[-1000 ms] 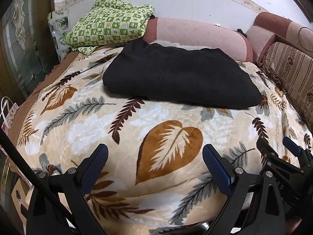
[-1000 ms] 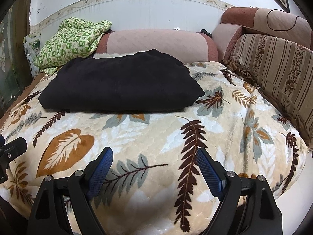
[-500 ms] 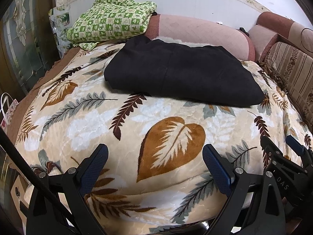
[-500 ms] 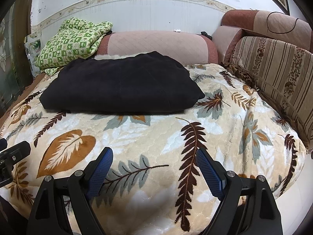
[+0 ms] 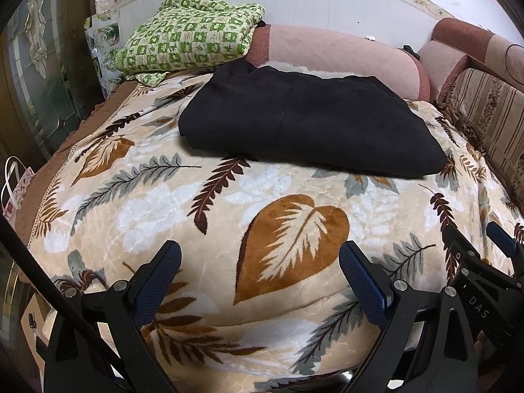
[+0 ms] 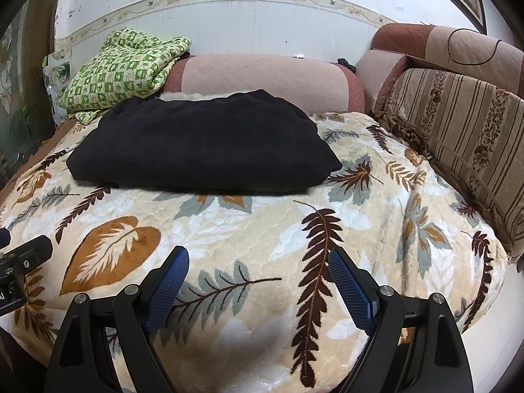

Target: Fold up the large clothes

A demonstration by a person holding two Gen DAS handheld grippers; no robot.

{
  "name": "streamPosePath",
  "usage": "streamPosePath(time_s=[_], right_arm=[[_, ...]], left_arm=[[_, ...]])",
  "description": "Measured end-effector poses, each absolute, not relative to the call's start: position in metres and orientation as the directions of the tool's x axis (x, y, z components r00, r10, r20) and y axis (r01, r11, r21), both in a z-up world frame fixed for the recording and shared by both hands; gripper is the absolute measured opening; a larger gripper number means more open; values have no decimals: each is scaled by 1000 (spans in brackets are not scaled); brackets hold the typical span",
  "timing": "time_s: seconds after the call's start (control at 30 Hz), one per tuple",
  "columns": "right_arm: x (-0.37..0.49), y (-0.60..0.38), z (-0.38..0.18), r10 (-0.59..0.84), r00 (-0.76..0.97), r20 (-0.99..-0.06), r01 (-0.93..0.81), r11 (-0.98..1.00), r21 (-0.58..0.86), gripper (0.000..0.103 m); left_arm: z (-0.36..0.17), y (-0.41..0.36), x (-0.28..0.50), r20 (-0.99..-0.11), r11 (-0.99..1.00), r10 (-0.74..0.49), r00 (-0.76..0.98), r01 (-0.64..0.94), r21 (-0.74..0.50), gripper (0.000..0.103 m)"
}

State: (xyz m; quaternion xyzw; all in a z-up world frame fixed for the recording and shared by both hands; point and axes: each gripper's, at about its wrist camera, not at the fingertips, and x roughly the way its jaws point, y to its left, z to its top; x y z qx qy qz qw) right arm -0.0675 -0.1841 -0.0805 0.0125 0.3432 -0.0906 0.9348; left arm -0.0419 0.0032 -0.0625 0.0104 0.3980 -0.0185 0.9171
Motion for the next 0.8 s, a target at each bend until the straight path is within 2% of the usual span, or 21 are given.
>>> streamPosePath(time_s=[0.8], right_arm=[[-64,-175,-77,-188,757,-626,162,982,-100,92]], left_arm=[[-69,5,-39,-739,999,-46,673,47,-20,96]])
